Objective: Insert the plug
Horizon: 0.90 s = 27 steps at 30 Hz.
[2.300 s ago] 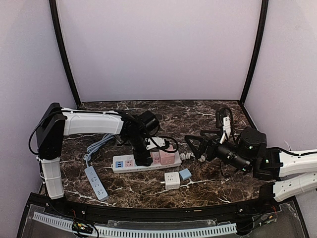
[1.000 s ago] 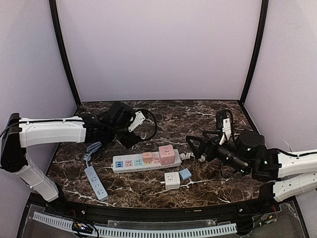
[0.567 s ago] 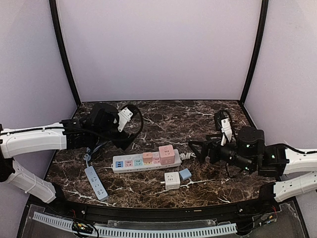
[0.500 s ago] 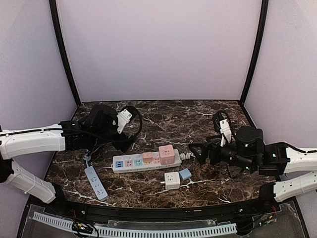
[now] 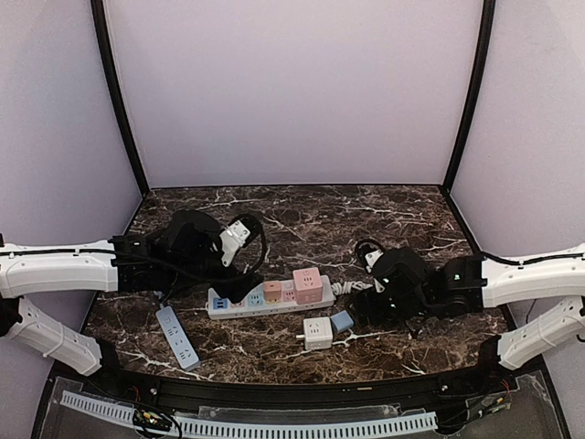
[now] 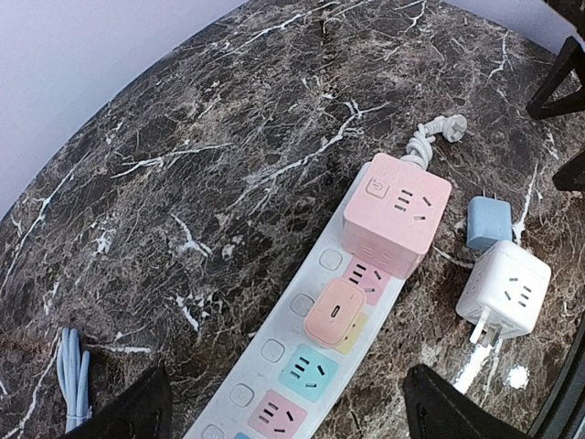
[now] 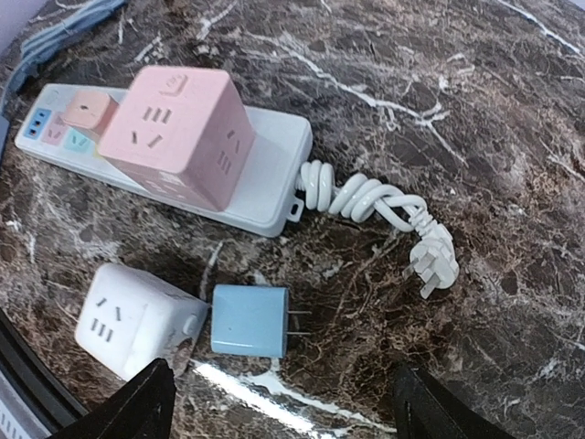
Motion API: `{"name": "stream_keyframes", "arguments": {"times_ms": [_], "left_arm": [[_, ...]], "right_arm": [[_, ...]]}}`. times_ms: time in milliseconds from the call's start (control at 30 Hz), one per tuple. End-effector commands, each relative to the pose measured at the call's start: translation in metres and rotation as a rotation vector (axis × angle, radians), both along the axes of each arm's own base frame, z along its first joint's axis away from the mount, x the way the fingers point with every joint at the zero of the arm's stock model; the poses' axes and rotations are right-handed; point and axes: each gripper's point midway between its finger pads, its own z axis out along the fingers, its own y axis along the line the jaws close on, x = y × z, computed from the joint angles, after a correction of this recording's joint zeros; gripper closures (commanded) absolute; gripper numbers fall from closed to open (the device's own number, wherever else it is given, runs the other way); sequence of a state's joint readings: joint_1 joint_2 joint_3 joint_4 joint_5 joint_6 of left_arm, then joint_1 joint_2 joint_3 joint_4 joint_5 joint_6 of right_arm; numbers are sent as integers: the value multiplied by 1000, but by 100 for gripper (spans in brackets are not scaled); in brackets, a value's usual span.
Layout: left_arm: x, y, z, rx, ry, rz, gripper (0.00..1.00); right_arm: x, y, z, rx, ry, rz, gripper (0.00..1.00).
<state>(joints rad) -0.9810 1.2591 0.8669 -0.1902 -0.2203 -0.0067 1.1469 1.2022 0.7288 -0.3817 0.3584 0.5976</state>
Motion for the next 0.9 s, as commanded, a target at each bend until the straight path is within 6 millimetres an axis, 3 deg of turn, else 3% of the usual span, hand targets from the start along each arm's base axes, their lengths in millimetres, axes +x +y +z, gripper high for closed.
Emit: {"name": "stream_keyframes", "arguments": {"times_ms": [0, 233, 867], "left_arm": [[-8, 4, -6, 5, 29, -4, 12], [-8, 2, -9, 8, 39, -5, 14], [-9, 6, -16, 24, 41, 0, 16]], "right_arm": [[-6, -1, -25, -42, 122, -43, 21], [-11, 11, -54, -54, 188, -20, 26], [-4, 36, -71, -60, 198, 6, 40]]}}
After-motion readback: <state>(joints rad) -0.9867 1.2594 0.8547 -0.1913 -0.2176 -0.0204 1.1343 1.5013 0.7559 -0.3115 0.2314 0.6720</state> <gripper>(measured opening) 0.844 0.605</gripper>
